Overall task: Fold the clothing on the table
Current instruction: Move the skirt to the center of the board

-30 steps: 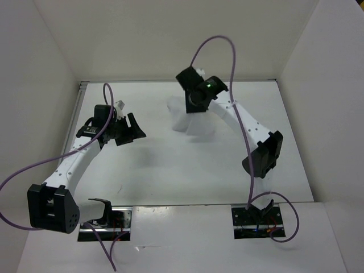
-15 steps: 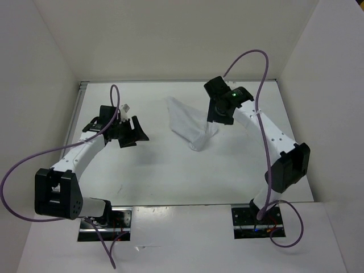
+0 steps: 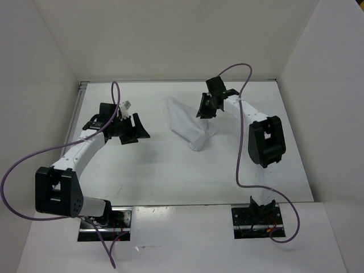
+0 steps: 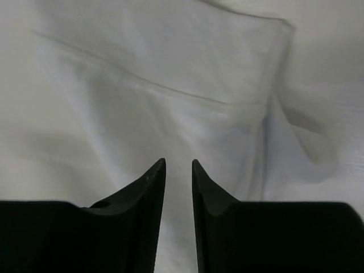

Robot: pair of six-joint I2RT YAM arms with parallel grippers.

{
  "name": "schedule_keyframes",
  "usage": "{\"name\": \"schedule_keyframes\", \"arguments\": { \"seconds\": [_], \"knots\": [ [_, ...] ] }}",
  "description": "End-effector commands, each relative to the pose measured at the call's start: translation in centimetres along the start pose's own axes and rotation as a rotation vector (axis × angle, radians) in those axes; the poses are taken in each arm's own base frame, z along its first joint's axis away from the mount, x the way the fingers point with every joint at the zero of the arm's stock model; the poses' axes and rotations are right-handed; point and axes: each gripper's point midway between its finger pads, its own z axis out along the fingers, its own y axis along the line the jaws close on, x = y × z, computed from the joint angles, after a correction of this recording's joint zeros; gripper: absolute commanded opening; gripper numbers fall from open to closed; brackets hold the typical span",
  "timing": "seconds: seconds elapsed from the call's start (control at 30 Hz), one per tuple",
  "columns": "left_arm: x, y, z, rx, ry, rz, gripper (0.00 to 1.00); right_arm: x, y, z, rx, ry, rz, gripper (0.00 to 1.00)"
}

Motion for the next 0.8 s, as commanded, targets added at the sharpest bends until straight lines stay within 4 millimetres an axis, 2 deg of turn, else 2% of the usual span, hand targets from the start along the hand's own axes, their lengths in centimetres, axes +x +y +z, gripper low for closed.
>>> {"name": "schedule_keyframes", "arguments": {
  "seconds": [0.0, 0.07, 0.1, 0.13, 0.17, 0.2, 0.27, 0.4, 0.5, 0.53, 0.57, 0.63, 0.67, 0.7, 0.73, 0.77],
  "knots": [
    [-1.0, -0.8, -0.1, 0.039, -0.018, 0.036, 0.76, -0.2, 6.4, 0.9, -0.235, -0.044, -0.095, 0.29],
    [-1.1, -0.7, 0.2, 0.039, -0.018, 0.036, 0.75, 1.2, 7.9, 2.1, -0.266, -0.016, -0.122, 0.26],
    [-1.1, -0.8, 0.1, 0.048, -0.014, 0.037, 0.75, 2.5, 7.6, 3.9, -0.249, 0.021, -0.125, 0.24],
    [-0.9, -0.6, 0.4, 0.045, -0.005, 0.032, 0.75, 3.0, 8.0, 4.6, -0.245, 0.039, -0.141, 0.22],
    [-0.9, -0.6, 0.4, 0.045, -0.005, 0.032, 0.75, 4.7, 8.5, 5.4, -0.239, 0.076, -0.169, 0.21],
    [-0.9, -0.6, 0.4, 0.045, -0.005, 0.032, 0.75, 6.4, 7.6, 6.8, -0.196, 0.120, -0.173, 0.20],
    [-0.9, -0.6, 0.4, 0.045, -0.005, 0.032, 0.75, 8.4, 8.0, 7.5, -0.170, 0.134, -0.225, 0.18],
    [-0.8, -0.4, 0.4, 0.033, -0.001, 0.027, 0.75, 12.6, 7.1, 7.8, -0.142, 0.228, -0.248, 0.17],
    [-0.8, -0.4, 0.4, 0.033, -0.001, 0.027, 0.75, 16.1, 6.2, 6.0, -0.130, 0.311, -0.290, 0.17],
    [-0.7, -0.2, 0.6, 0.029, 0.007, 0.022, 0.75, 18.1, 5.2, 5.4, -0.108, 0.364, -0.296, 0.17],
    [-0.7, -0.2, 0.6, 0.029, 0.007, 0.022, 0.75, 18.3, 5.4, 4.0, -0.118, 0.362, -0.315, 0.17],
    [-0.7, -0.2, 0.6, 0.029, 0.007, 0.022, 0.75, 21.2, 3.9, 2.0, -0.088, 0.443, -0.337, 0.17],
    [-0.7, 0.1, 0.9, 0.017, 0.012, 0.017, 0.75, 20.8, 4.1, 0.2, -0.102, 0.429, -0.350, 0.17],
    [-0.7, 0.1, 0.9, 0.016, 0.012, 0.017, 0.75, 21.9, 3.2, -0.7, -0.090, 0.453, -0.366, 0.19],
    [-0.5, 0.3, 1.1, 0.013, 0.019, 0.013, 0.75, 21.8, 2.7, -1.6, -0.070, 0.444, -0.370, 0.23],
    [-0.5, 0.3, 1.1, 0.013, 0.019, 0.013, 0.75, 20.3, 3.7, -3.5, -0.097, 0.374, -0.381, 0.31]
  ]
}}
